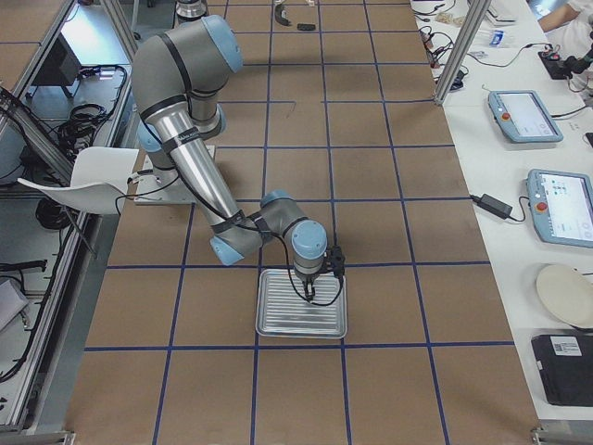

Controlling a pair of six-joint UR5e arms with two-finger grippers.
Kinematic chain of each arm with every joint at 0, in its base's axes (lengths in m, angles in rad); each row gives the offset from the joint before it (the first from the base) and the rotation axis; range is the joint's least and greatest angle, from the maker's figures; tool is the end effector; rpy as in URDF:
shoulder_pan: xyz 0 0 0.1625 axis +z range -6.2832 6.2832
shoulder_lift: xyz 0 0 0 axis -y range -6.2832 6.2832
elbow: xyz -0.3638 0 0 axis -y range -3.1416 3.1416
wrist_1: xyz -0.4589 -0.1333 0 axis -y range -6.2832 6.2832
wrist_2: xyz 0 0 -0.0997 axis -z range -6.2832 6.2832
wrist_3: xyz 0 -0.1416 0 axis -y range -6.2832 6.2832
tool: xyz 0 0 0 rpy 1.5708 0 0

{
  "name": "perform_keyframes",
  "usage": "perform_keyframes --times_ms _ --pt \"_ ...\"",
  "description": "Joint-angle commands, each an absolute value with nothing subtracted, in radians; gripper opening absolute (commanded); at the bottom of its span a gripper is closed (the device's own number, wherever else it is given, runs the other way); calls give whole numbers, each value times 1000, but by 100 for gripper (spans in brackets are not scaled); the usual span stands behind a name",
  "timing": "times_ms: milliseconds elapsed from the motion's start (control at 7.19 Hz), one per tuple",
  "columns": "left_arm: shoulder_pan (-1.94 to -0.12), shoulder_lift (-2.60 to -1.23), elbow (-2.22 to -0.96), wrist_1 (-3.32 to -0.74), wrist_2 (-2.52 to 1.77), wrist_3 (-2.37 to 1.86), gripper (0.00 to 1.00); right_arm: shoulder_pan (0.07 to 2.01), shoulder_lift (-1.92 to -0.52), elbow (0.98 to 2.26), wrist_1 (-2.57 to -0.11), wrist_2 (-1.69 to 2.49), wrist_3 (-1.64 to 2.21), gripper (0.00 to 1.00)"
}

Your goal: Place bearing gear from tray to pile

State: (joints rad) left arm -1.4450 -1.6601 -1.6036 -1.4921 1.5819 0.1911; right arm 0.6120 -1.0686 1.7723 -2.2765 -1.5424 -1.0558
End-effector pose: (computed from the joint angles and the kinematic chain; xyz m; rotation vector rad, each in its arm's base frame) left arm -0.0577 -0.5933 0.3232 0.1028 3.1350 0.0700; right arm -0.4327 -0.4715 0.0431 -0.1517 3.1242 -0.0392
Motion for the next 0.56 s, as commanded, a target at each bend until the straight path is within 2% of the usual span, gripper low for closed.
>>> perform_keyframes --times_ms 0,139,278,417 --pt "-1447 -1661 -1603 -1482 1582 190 100 612 -1066 1773 -2275 -1542 -1057 26" --pt "-1447 -1661 -1603 -1482 1582 190 100 612 -1072 1772 -2276 -1543 -1058 11" --pt "-1447 -1663 -1603 -1479 1582 192 100 614 -1077 1770 -2276 -1546 -1057 3" --pt "-1445 -1661 -1601 -1477 1582 192 100 621 -1104 1772 -2275 -1545 -1048 3"
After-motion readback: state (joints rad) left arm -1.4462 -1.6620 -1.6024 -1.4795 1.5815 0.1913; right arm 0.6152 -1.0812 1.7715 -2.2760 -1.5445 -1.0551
